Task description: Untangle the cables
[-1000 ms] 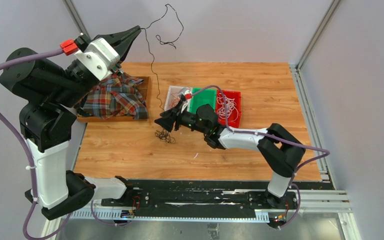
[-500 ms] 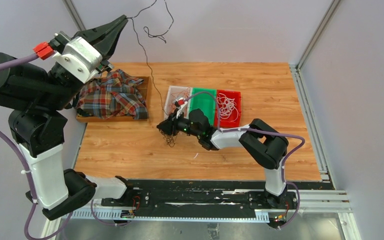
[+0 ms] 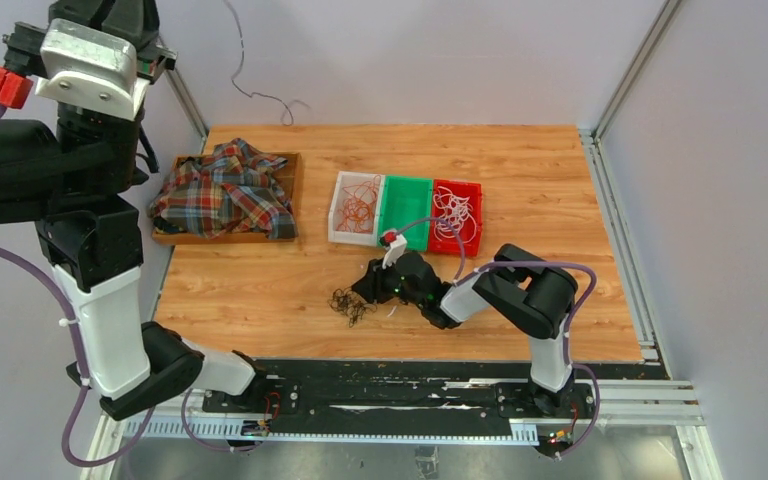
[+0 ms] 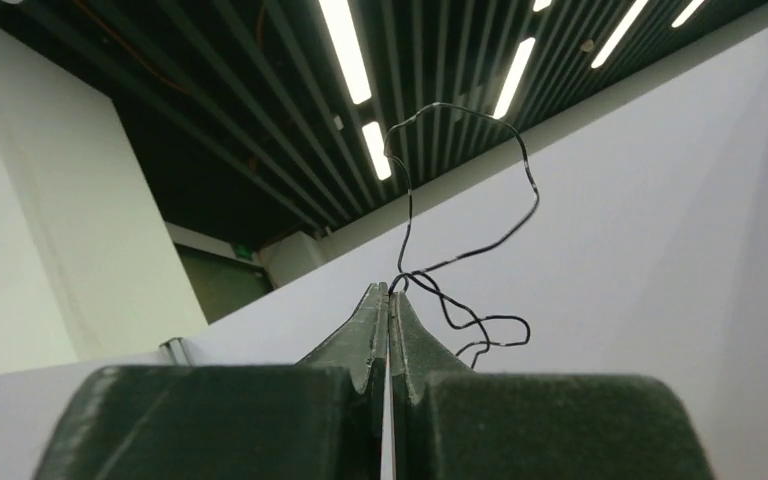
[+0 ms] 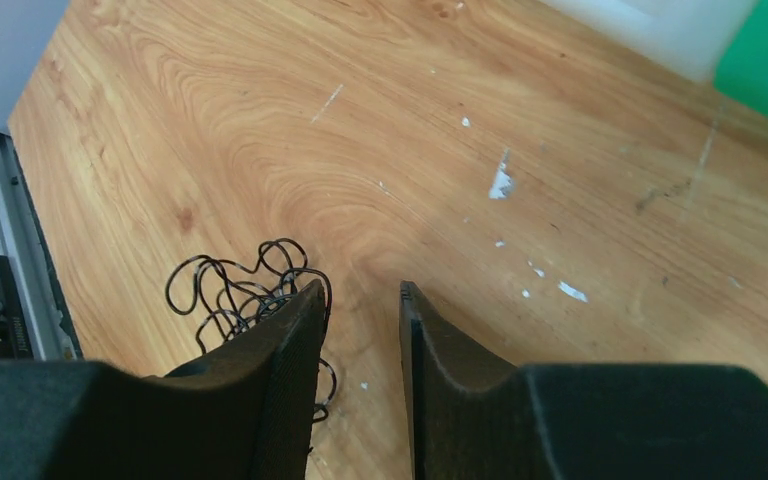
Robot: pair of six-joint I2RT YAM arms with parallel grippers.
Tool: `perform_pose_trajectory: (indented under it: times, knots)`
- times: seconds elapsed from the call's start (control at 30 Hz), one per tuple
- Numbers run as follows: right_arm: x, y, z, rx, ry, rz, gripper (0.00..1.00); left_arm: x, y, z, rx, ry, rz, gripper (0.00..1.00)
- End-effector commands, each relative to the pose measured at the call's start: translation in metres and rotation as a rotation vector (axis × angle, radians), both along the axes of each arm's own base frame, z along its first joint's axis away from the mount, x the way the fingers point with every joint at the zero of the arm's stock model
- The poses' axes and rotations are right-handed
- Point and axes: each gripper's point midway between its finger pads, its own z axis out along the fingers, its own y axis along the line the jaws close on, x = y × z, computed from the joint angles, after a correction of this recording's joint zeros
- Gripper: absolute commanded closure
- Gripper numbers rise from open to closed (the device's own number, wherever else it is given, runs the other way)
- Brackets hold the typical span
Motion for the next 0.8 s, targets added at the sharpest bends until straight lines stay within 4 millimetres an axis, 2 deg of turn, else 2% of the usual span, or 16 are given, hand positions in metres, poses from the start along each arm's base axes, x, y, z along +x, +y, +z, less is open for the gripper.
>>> perform_pose_trajectory:
  times: [0.0, 0.1, 0.13, 0.23, 0.33, 0.43, 0.53, 0.63, 0.7, 0.77]
  knots:
    - [-0.001, 0.003, 0.031, 0.089, -0.045, -0.046, 0.64, -0.010, 0.014, 0.013, -0.041, -0.047, 0.042, 1.00]
    - [0.001, 0.000, 0.060, 0.127, -0.093, -0.039, 0.58, 0.002, -0.004, -0.015, 0.040, 0.027, -0.001, 1.00]
    - [0.004, -0.001, 0.082, 0.157, -0.125, -0.035, 0.55, 0.007, -0.011, -0.028, 0.073, 0.056, -0.012, 0.99]
    - [0.008, -0.004, 0.129, 0.186, -0.185, -0.012, 0.47, 0.024, -0.029, -0.065, 0.146, 0.165, -0.055, 1.00]
    - [0.008, -0.007, 0.167, 0.180, -0.235, 0.007, 0.43, 0.035, -0.046, -0.100, 0.188, 0.265, -0.114, 1.00]
    - [0.008, -0.002, 0.197, 0.194, -0.268, 0.040, 0.40, 0.044, -0.064, -0.135, 0.228, 0.362, -0.194, 1.00]
    - [0.013, 0.006, 0.221, 0.216, -0.288, 0.057, 0.41, 0.047, -0.080, -0.161, 0.247, 0.446, -0.273, 1.00]
    - [0.029, 0.005, 0.243, 0.256, -0.298, 0.022, 0.41, 0.045, -0.097, -0.187, 0.278, 0.530, -0.372, 1.00]
    - [0.046, -0.003, 0.261, 0.283, -0.318, -0.014, 0.41, 0.040, -0.112, -0.207, 0.313, 0.581, -0.462, 1.00]
    - [0.064, -0.017, 0.269, 0.273, -0.322, -0.070, 0.43, 0.044, -0.122, -0.223, 0.297, 0.642, -0.509, 1.00]
